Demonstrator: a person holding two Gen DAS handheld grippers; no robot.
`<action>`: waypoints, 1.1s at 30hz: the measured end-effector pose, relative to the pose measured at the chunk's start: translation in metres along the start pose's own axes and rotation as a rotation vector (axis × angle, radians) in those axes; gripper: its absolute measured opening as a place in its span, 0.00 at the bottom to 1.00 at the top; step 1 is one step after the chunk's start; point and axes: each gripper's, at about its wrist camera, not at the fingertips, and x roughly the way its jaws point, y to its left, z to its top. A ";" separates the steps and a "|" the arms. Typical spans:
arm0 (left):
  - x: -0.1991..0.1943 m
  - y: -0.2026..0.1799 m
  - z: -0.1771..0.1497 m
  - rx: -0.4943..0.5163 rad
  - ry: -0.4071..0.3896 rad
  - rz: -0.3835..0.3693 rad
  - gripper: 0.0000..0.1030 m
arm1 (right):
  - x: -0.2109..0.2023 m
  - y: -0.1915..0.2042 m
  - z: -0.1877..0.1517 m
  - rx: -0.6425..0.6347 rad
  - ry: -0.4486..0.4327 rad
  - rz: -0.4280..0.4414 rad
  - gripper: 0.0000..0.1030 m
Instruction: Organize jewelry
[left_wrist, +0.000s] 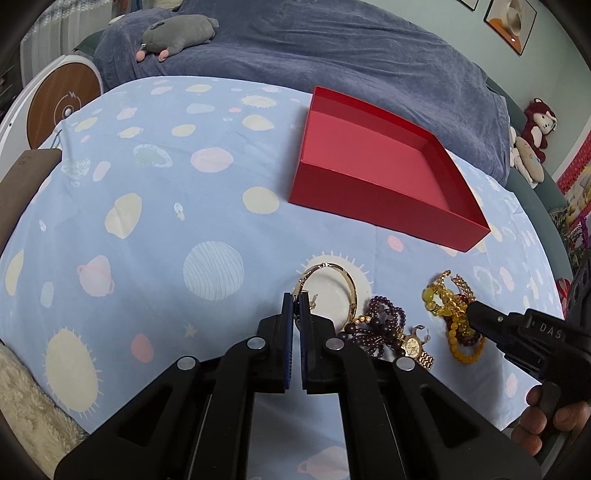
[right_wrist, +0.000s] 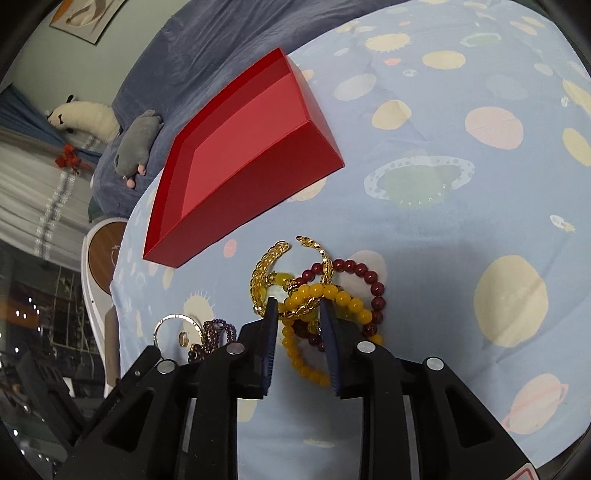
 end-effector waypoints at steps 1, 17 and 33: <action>0.001 0.001 0.000 0.000 0.003 0.001 0.03 | 0.001 -0.001 0.000 0.012 0.000 0.008 0.25; 0.009 0.006 -0.016 -0.011 0.045 0.022 0.00 | -0.005 -0.011 -0.013 0.074 0.056 0.067 0.16; 0.020 0.016 -0.007 -0.083 0.061 0.006 0.11 | 0.006 0.002 -0.015 0.068 0.072 0.062 0.23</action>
